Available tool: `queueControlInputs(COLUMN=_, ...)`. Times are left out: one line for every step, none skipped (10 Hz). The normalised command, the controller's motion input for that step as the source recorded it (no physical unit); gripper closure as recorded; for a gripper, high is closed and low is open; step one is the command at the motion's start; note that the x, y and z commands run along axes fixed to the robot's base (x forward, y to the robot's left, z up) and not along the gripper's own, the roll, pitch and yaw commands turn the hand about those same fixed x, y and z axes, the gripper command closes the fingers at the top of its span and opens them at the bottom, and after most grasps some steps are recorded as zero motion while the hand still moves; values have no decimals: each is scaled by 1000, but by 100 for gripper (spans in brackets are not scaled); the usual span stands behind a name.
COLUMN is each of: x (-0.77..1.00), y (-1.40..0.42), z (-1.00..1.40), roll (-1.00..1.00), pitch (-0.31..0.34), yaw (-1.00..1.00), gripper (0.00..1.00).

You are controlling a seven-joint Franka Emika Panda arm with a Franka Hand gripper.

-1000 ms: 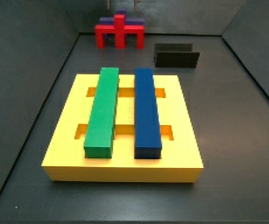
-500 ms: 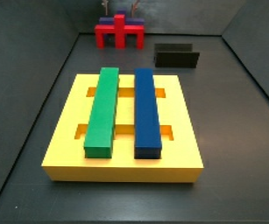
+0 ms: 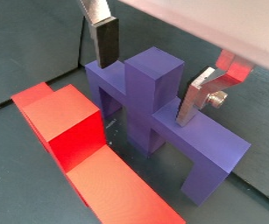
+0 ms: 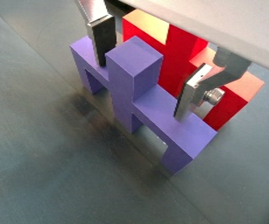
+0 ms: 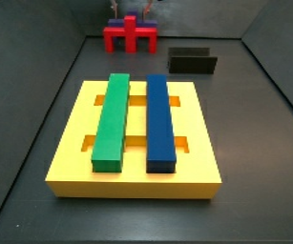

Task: Pick up the purple object. Move up. Move to above the board. Insert the purple object.
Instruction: Pick up the purple object.

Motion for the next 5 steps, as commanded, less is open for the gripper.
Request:
queueControlInputs(x=0, y=0, z=0, roll=0, pitch=0, yaw=0, gripper=100)
queueControlInputs(x=0, y=0, z=0, roll=0, pitch=0, yaw=0, gripper=100)
queueControlInputs(x=0, y=0, z=0, roll=0, pitch=0, yaw=0, gripper=100)
queueControlInputs(x=0, y=0, z=0, roll=0, pitch=0, yaw=0, gripper=100)
queueControlInputs(x=0, y=0, z=0, roll=0, pitch=0, yaw=0, gripper=100)
